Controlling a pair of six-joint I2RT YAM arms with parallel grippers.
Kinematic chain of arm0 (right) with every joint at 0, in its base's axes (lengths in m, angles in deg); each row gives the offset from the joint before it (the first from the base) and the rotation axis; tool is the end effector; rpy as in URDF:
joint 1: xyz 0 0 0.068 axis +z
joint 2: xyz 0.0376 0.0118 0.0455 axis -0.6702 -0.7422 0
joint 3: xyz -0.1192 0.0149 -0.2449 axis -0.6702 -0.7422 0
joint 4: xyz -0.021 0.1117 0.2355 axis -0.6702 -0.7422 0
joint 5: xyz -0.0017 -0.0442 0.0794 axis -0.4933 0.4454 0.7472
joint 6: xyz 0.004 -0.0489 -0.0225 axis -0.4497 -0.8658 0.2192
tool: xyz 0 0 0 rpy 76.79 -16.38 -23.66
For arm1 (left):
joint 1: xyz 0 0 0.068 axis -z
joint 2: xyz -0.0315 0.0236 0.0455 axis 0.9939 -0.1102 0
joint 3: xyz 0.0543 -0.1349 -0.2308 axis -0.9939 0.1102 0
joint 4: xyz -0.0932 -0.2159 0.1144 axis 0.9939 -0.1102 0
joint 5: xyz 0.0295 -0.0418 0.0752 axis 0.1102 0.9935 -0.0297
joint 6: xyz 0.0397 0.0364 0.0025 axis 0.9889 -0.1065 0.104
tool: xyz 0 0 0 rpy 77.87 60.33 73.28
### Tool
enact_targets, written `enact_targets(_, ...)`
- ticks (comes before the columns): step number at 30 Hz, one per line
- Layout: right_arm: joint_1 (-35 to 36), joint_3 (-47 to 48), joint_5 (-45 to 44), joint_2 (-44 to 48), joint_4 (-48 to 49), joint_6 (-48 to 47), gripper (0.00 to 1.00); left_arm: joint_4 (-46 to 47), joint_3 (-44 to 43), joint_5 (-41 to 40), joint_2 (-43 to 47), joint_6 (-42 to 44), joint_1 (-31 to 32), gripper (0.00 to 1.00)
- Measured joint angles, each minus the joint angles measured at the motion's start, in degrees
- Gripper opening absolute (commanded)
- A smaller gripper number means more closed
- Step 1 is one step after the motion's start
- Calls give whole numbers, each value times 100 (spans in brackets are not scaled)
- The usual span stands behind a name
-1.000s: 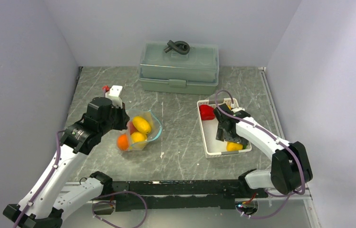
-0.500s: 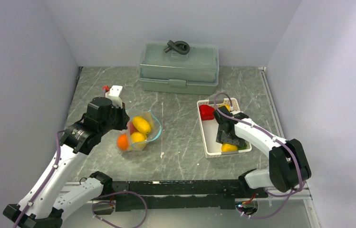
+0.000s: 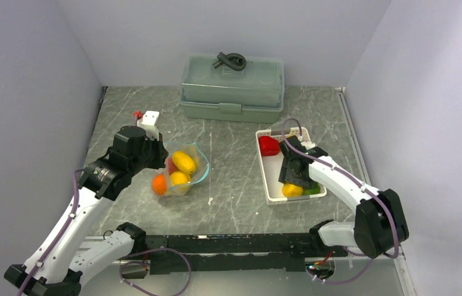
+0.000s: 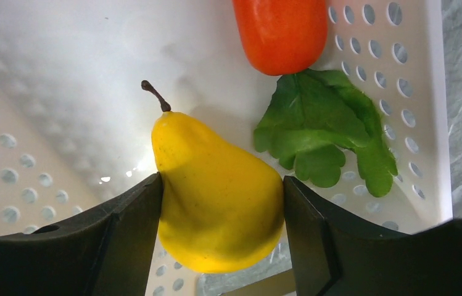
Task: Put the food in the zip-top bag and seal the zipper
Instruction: Pick up the fake fruit from the bin, then place the fake fruit in the zipper food storage bag.
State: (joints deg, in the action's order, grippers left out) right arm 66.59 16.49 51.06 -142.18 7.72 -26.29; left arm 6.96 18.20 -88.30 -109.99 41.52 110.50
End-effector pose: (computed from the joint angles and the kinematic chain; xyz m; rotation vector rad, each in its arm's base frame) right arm 0.2024 0.0791 0.1989 0.4389 2.7146 -0.2249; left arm 0.1509 -0.0734 0.3593 0.1294 2.1633 -0.3710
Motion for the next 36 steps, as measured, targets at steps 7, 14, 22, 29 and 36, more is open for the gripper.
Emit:
enact_targets(7, 0, 286, 83, 411, -24, -39, 12, 2, 0, -2, -35, 0, -2, 0)
enact_targets(14, 0, 911, 127, 723, -111, -175, 6, 2, 0, -4, -74, 0, -2, 0)
enact_targets(22, 0, 1508, 949, 1222, 74, -483, 0, 2, 0, -9, -90, 0, -2, 0)
enact_targets(29, 22, 1519, 2223, 1698, 826, -850, 0, 2, 0, -11, -146, 0, 0, 0)
enact_targets(36, 343, 1521, 3143, 1834, 1550, -957, 0, 2, 0, -13, -146, 0, -2, 0)
